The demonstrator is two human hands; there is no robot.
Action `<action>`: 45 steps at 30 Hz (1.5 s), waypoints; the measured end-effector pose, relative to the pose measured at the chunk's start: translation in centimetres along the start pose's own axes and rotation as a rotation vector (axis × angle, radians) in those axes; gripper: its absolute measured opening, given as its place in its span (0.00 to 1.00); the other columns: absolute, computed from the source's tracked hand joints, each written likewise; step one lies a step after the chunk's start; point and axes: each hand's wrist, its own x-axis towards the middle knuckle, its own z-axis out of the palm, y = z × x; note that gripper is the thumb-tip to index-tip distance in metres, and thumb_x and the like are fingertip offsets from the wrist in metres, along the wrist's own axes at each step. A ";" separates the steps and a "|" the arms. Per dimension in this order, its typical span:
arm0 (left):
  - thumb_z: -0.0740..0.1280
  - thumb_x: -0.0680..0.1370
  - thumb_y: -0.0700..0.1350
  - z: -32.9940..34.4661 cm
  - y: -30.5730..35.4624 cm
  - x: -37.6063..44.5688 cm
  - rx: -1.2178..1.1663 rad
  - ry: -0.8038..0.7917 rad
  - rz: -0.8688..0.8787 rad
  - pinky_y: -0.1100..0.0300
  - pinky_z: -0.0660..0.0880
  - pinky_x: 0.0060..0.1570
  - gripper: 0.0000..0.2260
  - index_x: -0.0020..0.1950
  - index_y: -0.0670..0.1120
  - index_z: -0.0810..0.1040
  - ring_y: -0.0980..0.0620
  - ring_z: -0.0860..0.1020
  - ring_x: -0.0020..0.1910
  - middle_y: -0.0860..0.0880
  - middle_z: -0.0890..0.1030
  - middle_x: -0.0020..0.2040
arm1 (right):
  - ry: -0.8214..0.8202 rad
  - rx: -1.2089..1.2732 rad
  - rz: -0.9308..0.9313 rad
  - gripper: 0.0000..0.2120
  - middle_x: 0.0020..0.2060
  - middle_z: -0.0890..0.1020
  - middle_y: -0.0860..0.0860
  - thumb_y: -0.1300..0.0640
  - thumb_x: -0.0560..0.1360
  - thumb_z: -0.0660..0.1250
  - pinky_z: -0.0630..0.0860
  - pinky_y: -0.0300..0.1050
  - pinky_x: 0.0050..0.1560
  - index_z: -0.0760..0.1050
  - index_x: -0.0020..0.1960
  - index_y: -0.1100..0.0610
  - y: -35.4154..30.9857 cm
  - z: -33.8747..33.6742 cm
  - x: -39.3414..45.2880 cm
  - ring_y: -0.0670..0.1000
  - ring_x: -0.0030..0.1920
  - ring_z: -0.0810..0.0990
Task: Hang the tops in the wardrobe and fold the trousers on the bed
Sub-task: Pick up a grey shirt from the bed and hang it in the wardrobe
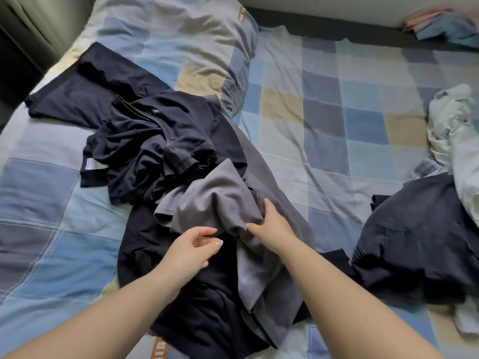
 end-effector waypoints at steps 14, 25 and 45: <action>0.71 0.75 0.42 1.4 6.1 -5.7 -0.489 0.028 -0.014 0.52 0.81 0.47 0.17 0.62 0.45 0.75 0.46 0.84 0.49 0.43 0.84 0.53 | -0.154 0.190 -0.447 0.09 0.46 0.79 0.51 0.56 0.72 0.64 0.75 0.48 0.48 0.74 0.51 0.56 -6.1 -0.5 -15.1 0.49 0.46 0.78; 0.64 0.77 0.36 -1.1 14.0 -21.5 -0.564 -0.048 0.179 0.59 0.79 0.38 0.08 0.53 0.40 0.80 0.46 0.83 0.45 0.40 0.84 0.46 | -0.060 0.595 -0.349 0.19 0.52 0.78 0.47 0.46 0.75 0.66 0.75 0.33 0.49 0.69 0.64 0.46 -12.1 -11.7 -25.0 0.39 0.50 0.79; 0.65 0.79 0.48 6.2 28.4 -41.9 -0.682 -0.046 0.471 0.49 0.82 0.43 0.13 0.57 0.42 0.80 0.41 0.83 0.47 0.40 0.84 0.50 | 0.328 0.844 -0.560 0.14 0.45 0.82 0.51 0.66 0.77 0.56 0.77 0.38 0.45 0.74 0.52 0.50 -10.7 -33.4 -45.0 0.44 0.44 0.81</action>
